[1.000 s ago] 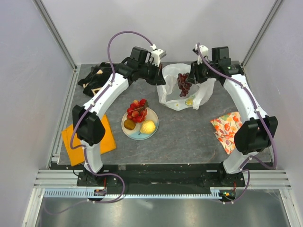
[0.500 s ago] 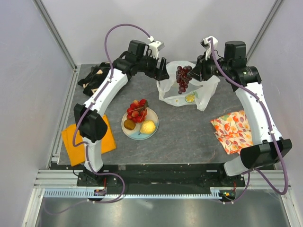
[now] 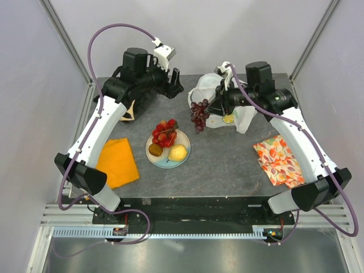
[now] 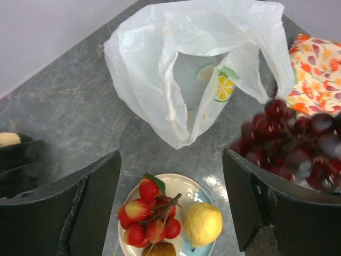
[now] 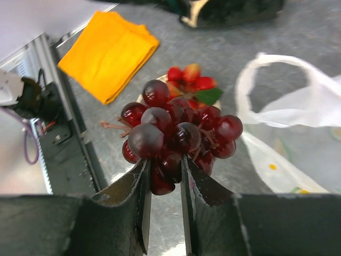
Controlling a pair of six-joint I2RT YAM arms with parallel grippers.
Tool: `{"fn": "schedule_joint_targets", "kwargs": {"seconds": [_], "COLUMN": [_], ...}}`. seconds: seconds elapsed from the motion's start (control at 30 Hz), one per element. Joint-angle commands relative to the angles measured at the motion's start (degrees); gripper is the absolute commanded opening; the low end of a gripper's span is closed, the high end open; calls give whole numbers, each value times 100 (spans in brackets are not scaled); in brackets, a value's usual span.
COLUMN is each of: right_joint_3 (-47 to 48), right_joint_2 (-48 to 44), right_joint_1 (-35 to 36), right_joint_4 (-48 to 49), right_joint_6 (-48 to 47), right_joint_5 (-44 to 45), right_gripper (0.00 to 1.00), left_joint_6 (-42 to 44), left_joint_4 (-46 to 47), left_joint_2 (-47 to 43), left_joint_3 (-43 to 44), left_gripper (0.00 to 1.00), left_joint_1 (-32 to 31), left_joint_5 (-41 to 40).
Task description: Take the fake fruits out of the plastic bag
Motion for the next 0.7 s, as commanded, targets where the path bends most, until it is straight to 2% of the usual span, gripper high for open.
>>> {"fn": "schedule_joint_targets", "kwargs": {"seconds": [0.0, 0.23, 0.5, 0.67], "right_joint_3": [-15, 274, 1460, 2103], "right_joint_2": [47, 468, 1601, 2077], "right_joint_1": [374, 1147, 2131, 2545], "right_joint_4": [198, 155, -294, -154], "right_joint_6": [-192, -508, -2010, -2275], "right_joint_5": [-114, -34, 185, 492], "right_gripper": [31, 30, 28, 27], "left_joint_6": [454, 392, 243, 147], "left_joint_4": [-76, -94, -76, -24], "left_joint_2": [-217, -507, -718, -850], "left_joint_3": [-133, -361, -476, -608], "left_gripper": [84, 84, 84, 84], "left_joint_1": [77, 315, 658, 877], "left_joint_5": [-351, -271, -43, 106]}}
